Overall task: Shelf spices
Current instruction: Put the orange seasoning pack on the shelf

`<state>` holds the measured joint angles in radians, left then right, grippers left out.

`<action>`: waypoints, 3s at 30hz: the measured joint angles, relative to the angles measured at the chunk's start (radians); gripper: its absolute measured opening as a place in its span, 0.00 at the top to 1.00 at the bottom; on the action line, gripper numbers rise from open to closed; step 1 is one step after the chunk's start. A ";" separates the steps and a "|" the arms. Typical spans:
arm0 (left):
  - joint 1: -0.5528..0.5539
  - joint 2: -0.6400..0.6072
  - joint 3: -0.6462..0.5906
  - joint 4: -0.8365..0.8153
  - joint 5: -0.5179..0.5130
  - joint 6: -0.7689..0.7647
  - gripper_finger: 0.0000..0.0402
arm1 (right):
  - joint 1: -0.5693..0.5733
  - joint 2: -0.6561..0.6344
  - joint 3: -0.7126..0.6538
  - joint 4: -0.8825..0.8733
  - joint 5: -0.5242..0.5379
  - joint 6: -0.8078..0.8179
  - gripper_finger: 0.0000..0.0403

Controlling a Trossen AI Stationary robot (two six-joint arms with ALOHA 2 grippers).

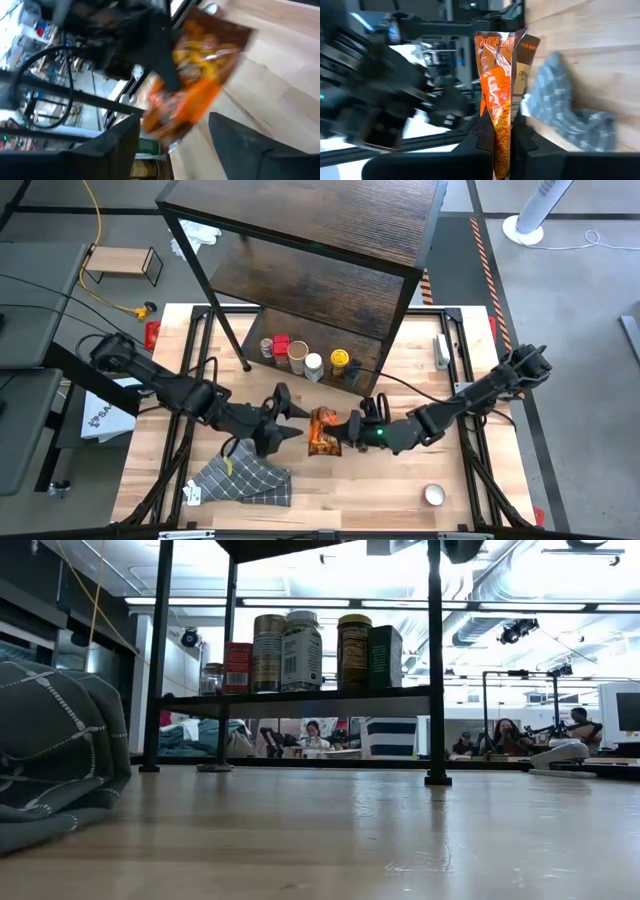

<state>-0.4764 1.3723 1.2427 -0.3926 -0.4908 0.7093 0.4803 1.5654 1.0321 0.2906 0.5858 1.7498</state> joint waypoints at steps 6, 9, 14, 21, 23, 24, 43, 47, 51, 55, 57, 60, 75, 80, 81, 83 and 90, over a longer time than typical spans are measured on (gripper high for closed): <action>-0.001 0.008 0.004 -0.024 0.007 0.103 0.34 | -0.012 0.000 0.000 0.076 0.008 -0.014 0.98; -0.001 0.011 0.003 0.014 0.002 0.143 0.33 | -0.015 -0.001 0.000 0.092 0.009 -0.015 0.98; -0.001 0.037 0.005 0.070 0.010 0.175 0.33 | -0.016 0.000 0.000 0.113 0.017 -0.012 0.98; -0.011 0.109 0.004 0.192 -0.043 0.333 0.33 | -0.021 0.000 0.000 0.123 0.024 0.003 0.98; -0.011 0.130 0.004 0.217 -0.091 0.371 0.33 | -0.022 0.000 0.000 0.135 0.024 -0.001 0.98; -0.010 0.138 0.004 0.232 -0.111 0.389 0.34 | -0.022 0.000 0.000 0.142 0.024 -0.001 0.98; -0.053 0.101 0.003 0.258 -0.195 0.323 0.97 | -0.022 -0.004 0.004 0.180 0.020 -0.064 0.98; -0.065 0.096 0.006 0.243 -0.217 0.234 0.97 | -0.022 -0.001 0.001 0.242 0.037 -0.146 0.92; -0.088 0.085 0.006 0.213 -0.231 0.168 0.97 | -0.022 -0.002 0.001 0.220 0.063 -0.166 0.81; -0.116 0.056 0.005 0.126 -0.233 0.078 0.97 | -0.022 -0.011 0.000 0.223 0.099 -0.188 0.73; -0.129 0.046 0.005 0.067 -0.229 0.024 0.98 | -0.024 -0.019 0.000 0.219 0.112 -0.197 0.71; -0.147 0.029 0.004 0.001 -0.240 -0.087 0.98 | -0.029 -0.048 0.000 0.225 0.109 -0.236 0.69; -0.105 -0.056 0.004 0.024 -0.064 -0.880 0.98 | -0.020 -0.250 0.000 0.232 0.063 -0.929 0.68; -0.063 -0.057 0.004 0.111 0.062 -1.003 0.98 | -0.020 -0.256 0.001 0.224 0.068 -1.112 0.68; -0.055 -0.057 0.004 0.132 0.078 -1.020 0.98 | -0.020 -0.256 0.001 0.220 0.068 -1.138 0.68; -0.042 -0.061 0.004 0.168 0.087 -1.051 0.98 | -0.022 -0.256 0.000 0.214 0.071 -1.186 0.68; 0.018 -0.071 0.005 0.220 0.085 -1.135 0.98 | -0.022 -0.256 0.005 0.205 0.101 -1.346 0.64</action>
<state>-0.4581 1.3018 1.2472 -0.1726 -0.4057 -0.4256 0.4583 1.3090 1.0376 0.4954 0.6865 0.4038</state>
